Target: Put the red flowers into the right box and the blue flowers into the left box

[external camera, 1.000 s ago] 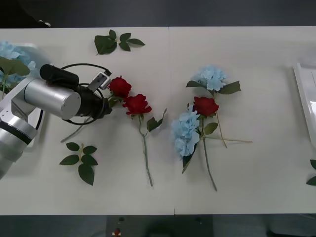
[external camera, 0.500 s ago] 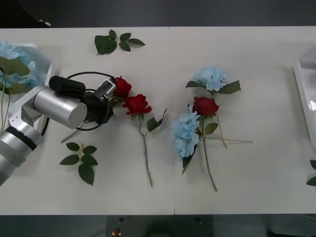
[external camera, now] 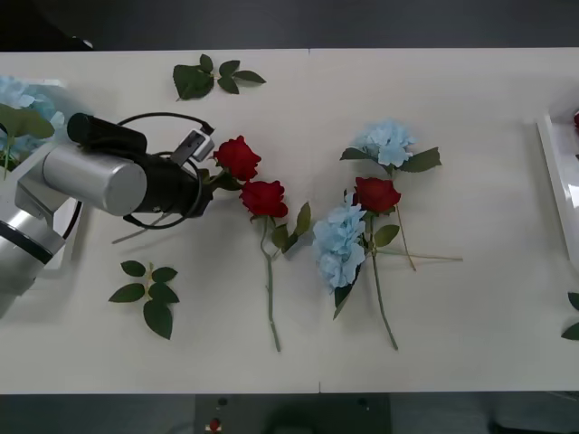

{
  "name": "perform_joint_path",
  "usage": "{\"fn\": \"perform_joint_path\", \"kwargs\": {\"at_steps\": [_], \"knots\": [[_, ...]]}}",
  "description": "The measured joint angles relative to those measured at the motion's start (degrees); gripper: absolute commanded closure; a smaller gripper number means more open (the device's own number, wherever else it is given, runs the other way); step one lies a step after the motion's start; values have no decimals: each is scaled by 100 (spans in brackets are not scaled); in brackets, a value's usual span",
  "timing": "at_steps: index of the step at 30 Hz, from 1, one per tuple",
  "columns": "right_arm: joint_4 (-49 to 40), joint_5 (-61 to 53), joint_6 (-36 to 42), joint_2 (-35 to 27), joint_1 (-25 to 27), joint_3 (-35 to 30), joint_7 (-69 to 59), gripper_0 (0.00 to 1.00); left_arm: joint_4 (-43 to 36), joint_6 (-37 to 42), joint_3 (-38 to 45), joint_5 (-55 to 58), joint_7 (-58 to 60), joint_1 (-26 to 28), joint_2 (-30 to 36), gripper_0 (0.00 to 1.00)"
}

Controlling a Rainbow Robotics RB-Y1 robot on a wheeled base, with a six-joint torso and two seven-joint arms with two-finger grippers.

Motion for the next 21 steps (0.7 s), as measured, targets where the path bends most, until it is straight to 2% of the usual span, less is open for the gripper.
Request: {"fn": "perform_joint_path", "kwargs": {"at_steps": [6, 11, 16, 21], "knots": [[-828, -891, 1010, -54, -22, -171, -2, 0, -1229, 442, 1236, 1041, 1, 588, 280, 100], [-1265, -2031, 1347, -219, -127, -65, -106, 0, -1505, 597, 2166, 3123, 1, 1047, 288, 100], [-2074, -2217, 1502, -372, -159, -33, -617, 0, -1505, 480, 2116, 4408, -176, 1128, 286, 100], [-3412, -2702, 1180, -669, 101, -33, -1156, 0, -1505, 427, 1955, 5321, -1143, 1128, -6, 100]]}}
